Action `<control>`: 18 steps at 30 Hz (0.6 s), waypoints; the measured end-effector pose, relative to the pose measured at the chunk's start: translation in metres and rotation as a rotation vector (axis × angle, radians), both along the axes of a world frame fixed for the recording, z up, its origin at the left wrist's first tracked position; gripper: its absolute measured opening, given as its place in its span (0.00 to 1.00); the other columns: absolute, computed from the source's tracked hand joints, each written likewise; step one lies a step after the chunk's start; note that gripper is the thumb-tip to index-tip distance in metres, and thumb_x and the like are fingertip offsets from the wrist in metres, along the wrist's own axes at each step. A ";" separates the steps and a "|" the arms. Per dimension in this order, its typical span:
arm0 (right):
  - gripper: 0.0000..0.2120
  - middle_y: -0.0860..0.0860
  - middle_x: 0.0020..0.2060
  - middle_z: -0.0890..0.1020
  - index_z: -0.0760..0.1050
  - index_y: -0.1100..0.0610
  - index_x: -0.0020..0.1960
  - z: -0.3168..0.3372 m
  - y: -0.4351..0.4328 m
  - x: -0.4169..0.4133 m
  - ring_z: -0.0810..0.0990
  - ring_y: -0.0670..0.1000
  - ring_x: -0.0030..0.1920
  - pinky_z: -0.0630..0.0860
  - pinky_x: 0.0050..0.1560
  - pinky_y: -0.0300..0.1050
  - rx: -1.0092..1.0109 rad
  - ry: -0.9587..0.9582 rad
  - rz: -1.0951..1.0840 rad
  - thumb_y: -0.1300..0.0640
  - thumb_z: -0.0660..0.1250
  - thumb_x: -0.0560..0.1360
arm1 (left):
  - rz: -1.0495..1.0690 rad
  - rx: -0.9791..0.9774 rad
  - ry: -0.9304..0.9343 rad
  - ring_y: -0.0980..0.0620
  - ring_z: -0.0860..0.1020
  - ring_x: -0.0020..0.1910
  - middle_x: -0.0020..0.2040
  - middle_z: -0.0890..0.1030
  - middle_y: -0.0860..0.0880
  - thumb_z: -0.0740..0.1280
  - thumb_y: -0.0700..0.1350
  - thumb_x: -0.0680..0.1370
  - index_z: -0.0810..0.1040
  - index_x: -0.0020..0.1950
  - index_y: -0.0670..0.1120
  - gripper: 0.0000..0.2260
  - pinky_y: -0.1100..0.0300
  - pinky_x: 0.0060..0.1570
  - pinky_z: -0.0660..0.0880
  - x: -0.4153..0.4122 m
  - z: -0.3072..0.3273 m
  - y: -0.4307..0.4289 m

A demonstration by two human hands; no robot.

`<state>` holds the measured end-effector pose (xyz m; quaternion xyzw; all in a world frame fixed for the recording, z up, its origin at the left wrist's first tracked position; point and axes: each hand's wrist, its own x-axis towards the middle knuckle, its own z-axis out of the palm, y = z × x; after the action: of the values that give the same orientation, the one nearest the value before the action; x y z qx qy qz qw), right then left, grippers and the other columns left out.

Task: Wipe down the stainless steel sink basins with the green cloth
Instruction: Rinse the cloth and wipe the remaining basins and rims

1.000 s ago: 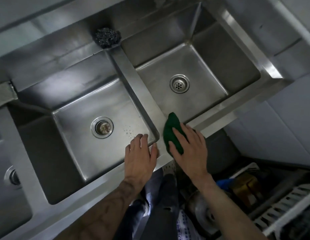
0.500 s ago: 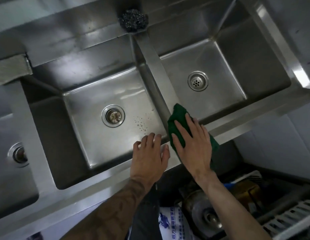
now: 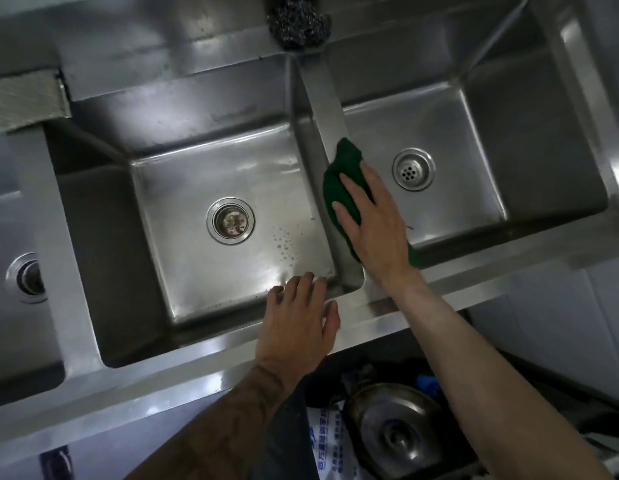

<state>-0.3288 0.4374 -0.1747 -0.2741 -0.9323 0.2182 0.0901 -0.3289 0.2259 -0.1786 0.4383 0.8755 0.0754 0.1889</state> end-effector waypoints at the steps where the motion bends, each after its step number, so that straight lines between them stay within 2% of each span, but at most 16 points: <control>1: 0.24 0.56 0.81 0.64 0.71 0.54 0.78 -0.002 0.012 -0.027 0.66 0.59 0.79 0.69 0.76 0.58 -0.008 0.019 -0.004 0.44 0.59 0.86 | 0.003 0.005 -0.006 0.44 0.77 0.65 0.67 0.78 0.46 0.55 0.56 0.85 0.74 0.71 0.46 0.20 0.44 0.65 0.75 0.000 0.001 -0.001; 5: 0.25 0.57 0.81 0.65 0.71 0.55 0.78 0.001 0.050 -0.113 0.67 0.58 0.78 0.68 0.77 0.54 -0.031 0.044 -0.009 0.43 0.59 0.85 | 0.010 0.032 -0.001 0.44 0.77 0.64 0.66 0.79 0.46 0.56 0.55 0.85 0.74 0.69 0.46 0.19 0.44 0.64 0.77 0.001 0.001 -0.001; 11: 0.25 0.57 0.80 0.66 0.69 0.55 0.79 -0.009 0.036 -0.090 0.66 0.58 0.79 0.67 0.78 0.56 0.032 0.054 -0.006 0.44 0.57 0.87 | 0.012 0.051 -0.008 0.44 0.78 0.65 0.67 0.79 0.45 0.58 0.55 0.85 0.76 0.70 0.45 0.20 0.44 0.63 0.77 0.000 -0.002 0.000; 15: 0.25 0.58 0.81 0.66 0.70 0.56 0.79 -0.006 0.058 -0.145 0.66 0.59 0.79 0.66 0.78 0.56 0.017 0.058 -0.046 0.45 0.58 0.86 | 0.009 0.063 0.007 0.43 0.79 0.65 0.68 0.80 0.44 0.59 0.55 0.84 0.76 0.71 0.45 0.20 0.43 0.64 0.77 0.000 -0.002 -0.001; 18: 0.26 0.58 0.81 0.65 0.69 0.56 0.79 -0.006 0.058 -0.156 0.64 0.59 0.80 0.64 0.79 0.56 0.020 0.051 -0.057 0.45 0.57 0.86 | 0.022 0.061 0.019 0.43 0.79 0.65 0.67 0.80 0.44 0.59 0.55 0.84 0.77 0.70 0.45 0.20 0.43 0.64 0.76 0.000 -0.001 0.001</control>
<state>-0.4849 0.4951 -0.1803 -0.2938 -0.9237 0.2129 0.1226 -0.3288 0.2264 -0.1799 0.4351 0.8792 0.1002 0.1665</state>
